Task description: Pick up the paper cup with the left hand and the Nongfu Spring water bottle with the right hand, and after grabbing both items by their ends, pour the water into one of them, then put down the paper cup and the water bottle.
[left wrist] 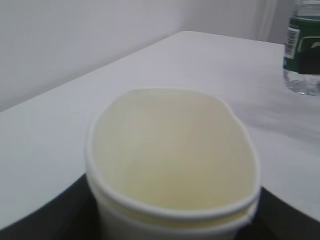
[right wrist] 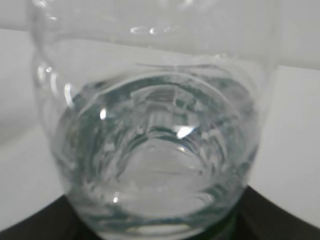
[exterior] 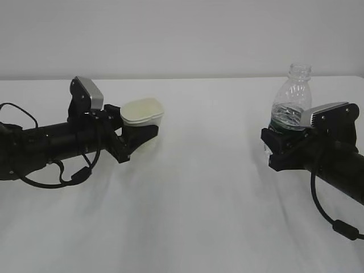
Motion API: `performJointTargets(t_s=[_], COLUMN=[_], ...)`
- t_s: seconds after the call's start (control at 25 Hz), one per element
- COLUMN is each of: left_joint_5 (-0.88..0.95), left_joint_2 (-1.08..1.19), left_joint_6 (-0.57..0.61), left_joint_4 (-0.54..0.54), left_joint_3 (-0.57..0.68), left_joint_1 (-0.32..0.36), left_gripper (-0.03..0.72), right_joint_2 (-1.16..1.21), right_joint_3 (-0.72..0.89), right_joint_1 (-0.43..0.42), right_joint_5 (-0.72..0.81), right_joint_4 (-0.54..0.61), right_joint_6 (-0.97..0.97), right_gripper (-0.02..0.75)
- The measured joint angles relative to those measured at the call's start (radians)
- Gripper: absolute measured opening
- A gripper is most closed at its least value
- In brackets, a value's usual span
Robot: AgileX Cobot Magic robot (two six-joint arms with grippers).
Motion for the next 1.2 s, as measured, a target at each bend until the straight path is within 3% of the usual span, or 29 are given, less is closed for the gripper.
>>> performJointTargets(t_s=[0.52,1.2], left_joint_5=[0.000,0.002], left_joint_2=[0.000,0.000], left_joint_6=[-0.037,-0.175], left_joint_4=[0.037,0.181], left_joint_3=[0.000,-0.096], left_joint_1=[-0.122,-0.182], left_gripper=[0.450,0.449], right_joint_2=[-0.045,-0.228], right_joint_3=[0.030,0.043], right_joint_1=[0.000,0.000], right_joint_5=[0.004,0.184], right_joint_4=[-0.042,-0.060], right_joint_6=[0.000,0.000], right_gripper=[0.384,0.384])
